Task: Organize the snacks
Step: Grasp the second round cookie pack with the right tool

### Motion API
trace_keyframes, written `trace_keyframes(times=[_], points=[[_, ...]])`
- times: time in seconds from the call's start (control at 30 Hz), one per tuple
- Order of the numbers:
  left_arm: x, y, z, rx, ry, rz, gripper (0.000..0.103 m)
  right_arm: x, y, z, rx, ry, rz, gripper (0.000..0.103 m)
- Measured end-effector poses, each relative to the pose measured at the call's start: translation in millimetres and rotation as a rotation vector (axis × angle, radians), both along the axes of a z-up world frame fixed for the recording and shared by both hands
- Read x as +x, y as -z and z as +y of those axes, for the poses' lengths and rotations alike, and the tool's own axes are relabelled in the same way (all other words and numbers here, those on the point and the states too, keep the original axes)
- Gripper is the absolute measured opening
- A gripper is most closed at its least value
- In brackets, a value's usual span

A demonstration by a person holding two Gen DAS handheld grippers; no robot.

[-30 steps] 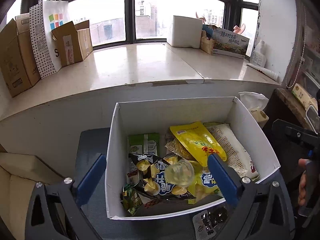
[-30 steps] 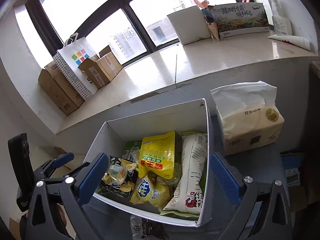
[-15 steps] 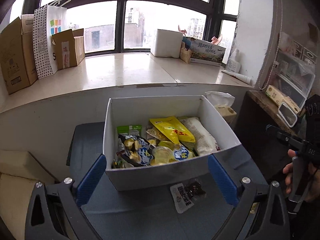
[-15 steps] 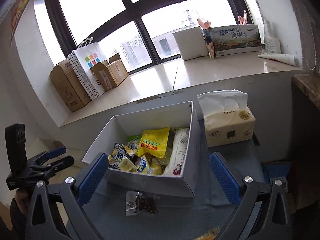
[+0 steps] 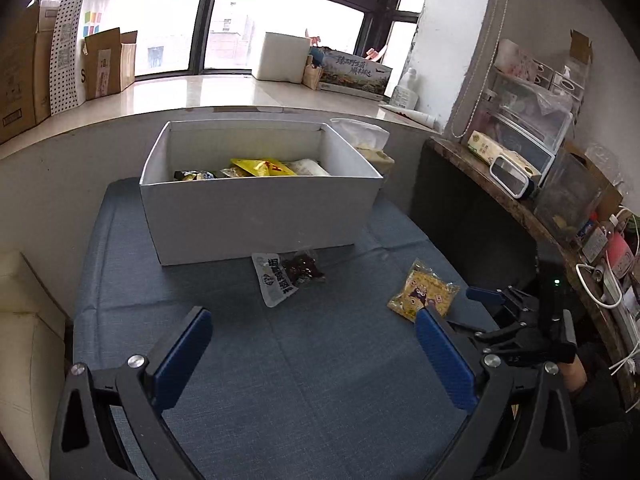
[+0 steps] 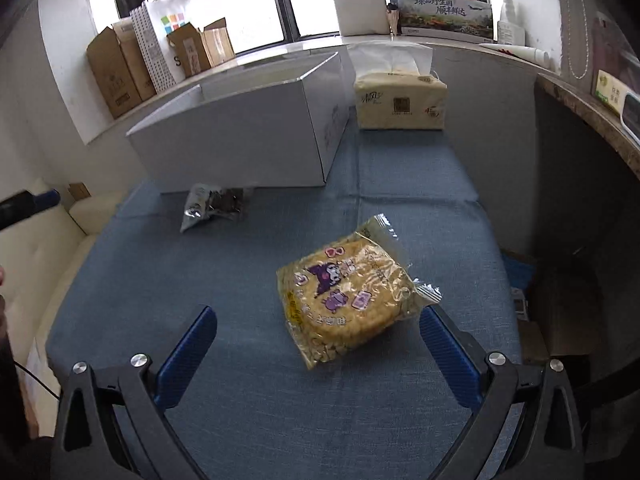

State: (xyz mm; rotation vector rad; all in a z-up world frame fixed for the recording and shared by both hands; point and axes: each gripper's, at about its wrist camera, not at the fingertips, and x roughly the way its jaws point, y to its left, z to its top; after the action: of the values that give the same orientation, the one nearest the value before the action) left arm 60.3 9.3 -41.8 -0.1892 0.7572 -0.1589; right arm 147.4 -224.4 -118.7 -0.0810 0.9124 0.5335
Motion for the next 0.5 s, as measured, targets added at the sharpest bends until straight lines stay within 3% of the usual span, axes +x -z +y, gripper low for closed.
trace_keyframes(times=[0.17, 0.33, 0.43, 0.5], points=[[0.5, 0.6, -5.4, 0.018, 0.01, 0.01, 0.103, 22.4, 19.4, 14.4, -0.138, -0.068, -0.055, 0.103], [3.5, 7.9, -4.6, 0.035, 0.008, 0.037, 0.103, 41.9, 31.5, 23.2, -0.156, -0.161, -0.009, 0.103], [4.8, 10.2, -5.9, 0.047, 0.007, 0.044, 0.103, 48.9, 41.1, 24.8, -0.203, -0.151, 0.004, 0.103], [6.6, 11.7, -6.8, 0.052, 0.01, 0.05, 0.103, 50.4, 39.6, 18.0, -0.142, -0.131, 0.019, 0.098]])
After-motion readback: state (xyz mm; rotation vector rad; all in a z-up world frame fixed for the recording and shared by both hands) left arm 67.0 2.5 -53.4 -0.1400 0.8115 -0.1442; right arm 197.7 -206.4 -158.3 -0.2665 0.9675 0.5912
